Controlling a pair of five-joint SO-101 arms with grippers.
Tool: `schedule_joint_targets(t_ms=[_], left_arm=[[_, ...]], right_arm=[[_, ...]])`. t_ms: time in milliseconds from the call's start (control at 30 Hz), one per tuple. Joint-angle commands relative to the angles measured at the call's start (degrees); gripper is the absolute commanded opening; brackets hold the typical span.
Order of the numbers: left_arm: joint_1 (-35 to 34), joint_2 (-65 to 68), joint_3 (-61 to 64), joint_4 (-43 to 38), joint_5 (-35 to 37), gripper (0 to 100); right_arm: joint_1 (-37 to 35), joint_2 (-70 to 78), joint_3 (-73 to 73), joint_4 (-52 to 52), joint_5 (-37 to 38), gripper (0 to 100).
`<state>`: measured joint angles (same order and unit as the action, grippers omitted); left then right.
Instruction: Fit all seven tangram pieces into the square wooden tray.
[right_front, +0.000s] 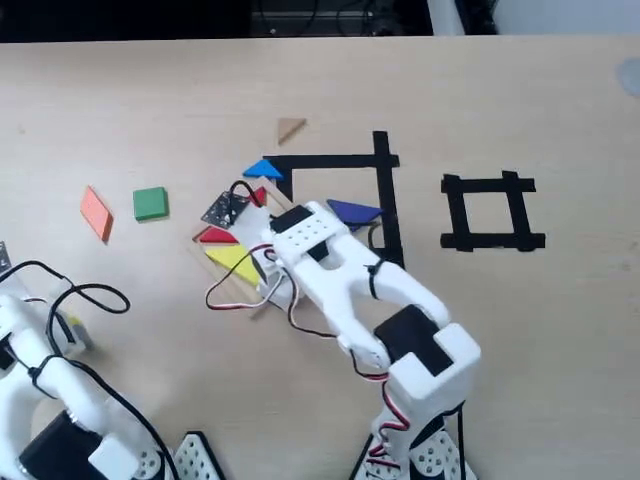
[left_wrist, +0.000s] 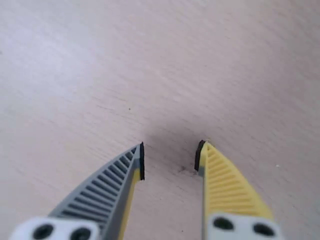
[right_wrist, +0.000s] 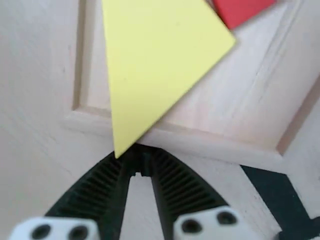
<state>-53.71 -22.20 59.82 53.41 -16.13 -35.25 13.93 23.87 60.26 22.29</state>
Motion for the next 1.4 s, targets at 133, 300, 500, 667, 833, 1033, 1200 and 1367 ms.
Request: schedule_joint_targets(t_ms=[133, 300, 500, 667, 833, 1033, 1200, 1367], left_arm=[[-0.40, 0.00, -0.13, -0.79, -0.44, 20], [0.40, 0.26, 0.04, -1.58, -0.44, 20], [0.48, -0.09, 0.92, -2.02, -0.44, 20], [0.57, -0.09, 0.92, -2.02, -0.44, 20], [0.57, -0.09, 0.84, -2.02, -0.44, 20], [0.40, -0.09, 0.84, -2.02, -0.44, 20], [0.40, -0.09, 0.84, -2.02, -0.44, 20], [0.40, -0.09, 0.92, -2.02, -0.44, 20]], right_arm=[[-2.99, 1.89, -8.92, 1.14, -0.44, 1.1], [-5.45, 4.26, -14.11, 4.31, -0.53, 1.1], [-5.89, 9.89, -19.91, 4.40, -0.62, 1.1], [-6.24, 13.41, -24.66, 7.74, -0.62, 1.1], [-6.59, 13.67, -29.58, 11.16, -0.62, 1.1], [-6.59, 14.02, -31.08, 10.90, -0.44, 1.1], [-6.59, 14.02, -30.90, 8.79, -0.18, 1.1], [-6.59, 15.08, -32.31, 7.47, -0.18, 1.1]])
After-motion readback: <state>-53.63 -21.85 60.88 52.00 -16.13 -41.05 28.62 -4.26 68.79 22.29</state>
